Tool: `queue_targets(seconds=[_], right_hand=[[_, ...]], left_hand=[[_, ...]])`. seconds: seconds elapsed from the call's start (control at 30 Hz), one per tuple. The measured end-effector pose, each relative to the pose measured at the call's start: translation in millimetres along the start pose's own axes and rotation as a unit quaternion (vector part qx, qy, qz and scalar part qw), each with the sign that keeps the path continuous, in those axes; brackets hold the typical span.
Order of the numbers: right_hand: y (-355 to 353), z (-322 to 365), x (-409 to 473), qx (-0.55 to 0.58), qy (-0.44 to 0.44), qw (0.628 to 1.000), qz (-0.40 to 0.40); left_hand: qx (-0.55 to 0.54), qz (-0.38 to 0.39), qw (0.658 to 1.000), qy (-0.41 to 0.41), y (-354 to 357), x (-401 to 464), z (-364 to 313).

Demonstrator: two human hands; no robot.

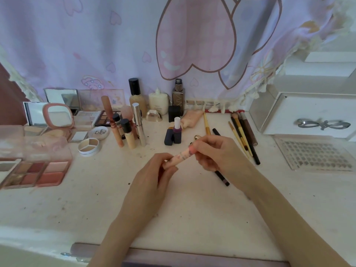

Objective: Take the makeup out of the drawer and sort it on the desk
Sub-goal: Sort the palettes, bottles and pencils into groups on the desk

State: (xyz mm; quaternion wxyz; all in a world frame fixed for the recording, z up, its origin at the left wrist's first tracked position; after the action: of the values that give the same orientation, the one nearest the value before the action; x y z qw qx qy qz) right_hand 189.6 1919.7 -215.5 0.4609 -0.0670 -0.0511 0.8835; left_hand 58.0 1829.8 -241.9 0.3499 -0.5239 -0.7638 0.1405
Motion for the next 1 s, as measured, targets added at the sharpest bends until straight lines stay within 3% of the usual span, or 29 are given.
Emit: queue_targets(seconds=[0.07,0.27,0.4,0.53,0.63,0.73,1.0], right_hand=[[7,-6,0,0.048,0.019,0.999,0.005],[14,-15,-7,0.021,0.005,0.999,0.041],[15,-13,-6,-0.04,-0.046,0.998,0.03],[16,-11,-8,-0.101,-0.073,0.99,0.07],[25,-15,-12,-0.262,-0.142,0.953,0.057],[38,-21,-15,-0.383,-0.212,0.898,0.037],[46,-20,-21,-0.442,-0.25,0.86,0.043]], left_hand=[[0.0,-0.013,1.0,0.005,-1,-2,1],[0.054,-0.008,0.998,-0.002,0,-2,1],[0.01,-0.005,0.999,-0.039,-1,1,-1],[-0.045,-0.016,0.995,-0.088,-7,2,3],[-0.075,-0.039,0.992,-0.095,-11,1,5],[0.015,0.011,0.999,-0.045,-4,-1,2],[0.013,0.023,0.998,-0.053,-1,-1,6]])
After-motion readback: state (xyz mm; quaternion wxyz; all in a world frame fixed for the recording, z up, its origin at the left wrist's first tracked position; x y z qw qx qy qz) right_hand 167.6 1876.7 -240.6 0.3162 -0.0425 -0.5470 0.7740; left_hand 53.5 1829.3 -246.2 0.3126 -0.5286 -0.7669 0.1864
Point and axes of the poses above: each hand's wrist, its own x-axis towards the middle knuckle, its own y-axis out of the palm, z = x × y, the point moved 5 cm from there along x, towards the middle knuckle, and after that the axes turned 6 degrees about -x, right-handed, at the moved point
